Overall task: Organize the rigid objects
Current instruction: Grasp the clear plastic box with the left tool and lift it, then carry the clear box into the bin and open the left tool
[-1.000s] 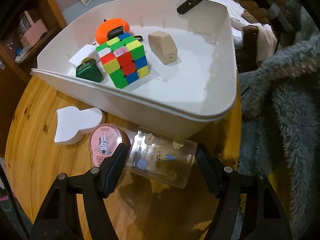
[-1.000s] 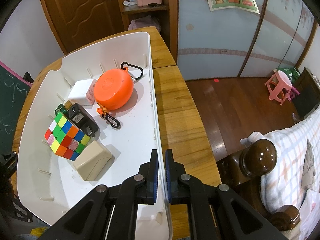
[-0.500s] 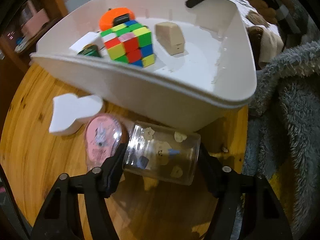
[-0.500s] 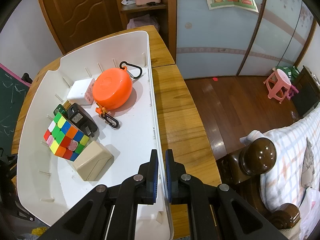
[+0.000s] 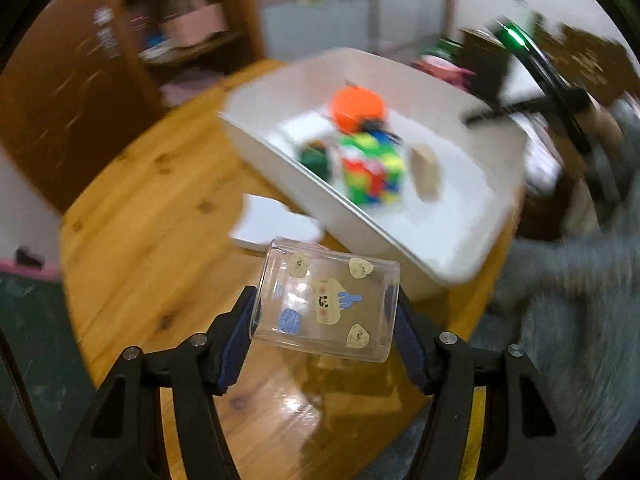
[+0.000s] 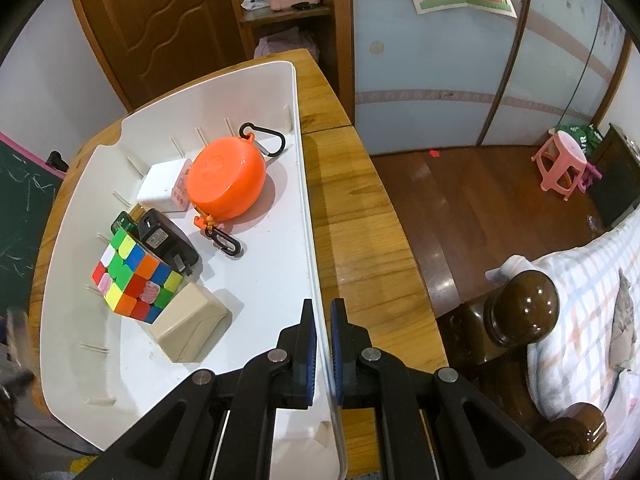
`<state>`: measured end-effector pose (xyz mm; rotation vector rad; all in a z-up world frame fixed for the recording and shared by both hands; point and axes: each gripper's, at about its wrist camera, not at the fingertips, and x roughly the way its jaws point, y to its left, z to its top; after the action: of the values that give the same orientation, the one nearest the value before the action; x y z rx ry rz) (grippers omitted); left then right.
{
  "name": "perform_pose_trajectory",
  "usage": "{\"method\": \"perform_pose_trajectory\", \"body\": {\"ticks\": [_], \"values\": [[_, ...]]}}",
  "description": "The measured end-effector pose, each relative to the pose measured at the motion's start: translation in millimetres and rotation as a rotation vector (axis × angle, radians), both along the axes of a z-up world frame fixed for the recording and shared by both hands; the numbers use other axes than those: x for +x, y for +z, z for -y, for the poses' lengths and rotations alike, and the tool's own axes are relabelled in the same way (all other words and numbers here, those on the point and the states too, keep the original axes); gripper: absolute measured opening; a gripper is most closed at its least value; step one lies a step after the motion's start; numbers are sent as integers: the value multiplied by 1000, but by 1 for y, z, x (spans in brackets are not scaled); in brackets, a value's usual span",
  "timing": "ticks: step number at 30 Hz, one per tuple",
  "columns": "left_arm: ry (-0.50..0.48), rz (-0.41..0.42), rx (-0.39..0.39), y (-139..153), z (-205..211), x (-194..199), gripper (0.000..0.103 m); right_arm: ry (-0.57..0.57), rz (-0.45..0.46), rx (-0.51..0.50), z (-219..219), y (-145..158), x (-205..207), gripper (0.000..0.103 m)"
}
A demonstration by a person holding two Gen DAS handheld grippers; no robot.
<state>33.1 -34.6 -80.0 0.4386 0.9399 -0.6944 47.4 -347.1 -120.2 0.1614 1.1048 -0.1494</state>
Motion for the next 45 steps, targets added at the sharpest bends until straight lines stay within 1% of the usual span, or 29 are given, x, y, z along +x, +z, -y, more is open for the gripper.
{"method": "perform_pose_trajectory", "body": {"ticks": [3,5,8,11,15,18,22,28,32,35,39,45], "values": [[93,-16,-48,22,-3,19,68,1,-6,-1,-1,0,1,6],[128,-26,-72,32,1,29,68,0,-14,2,0,0,2,6],[143,-33,-79,44,18,42,68,2,-30,-4,-1,0,4,6],[133,-32,-69,49,39,49,68,8,-26,-15,-3,0,3,6],[138,-43,-60,50,71,71,68,-22,-9,29,2,0,0,6],[162,-57,-67,48,90,92,68,-39,-5,52,5,0,0,6],[233,-106,-58,38,111,125,68,-59,-4,83,7,-1,-1,6],[327,-142,-11,10,134,159,68,-53,-1,80,6,-1,0,6],[385,-156,33,-10,143,173,68,-45,-1,76,7,-2,0,6],[417,-195,48,-24,147,181,68,-37,-4,59,5,-1,0,6],[443,-204,74,-33,153,185,68,-32,-7,50,4,-1,0,6],[453,-222,96,-43,158,190,68,-30,-16,43,2,0,1,6]]}}
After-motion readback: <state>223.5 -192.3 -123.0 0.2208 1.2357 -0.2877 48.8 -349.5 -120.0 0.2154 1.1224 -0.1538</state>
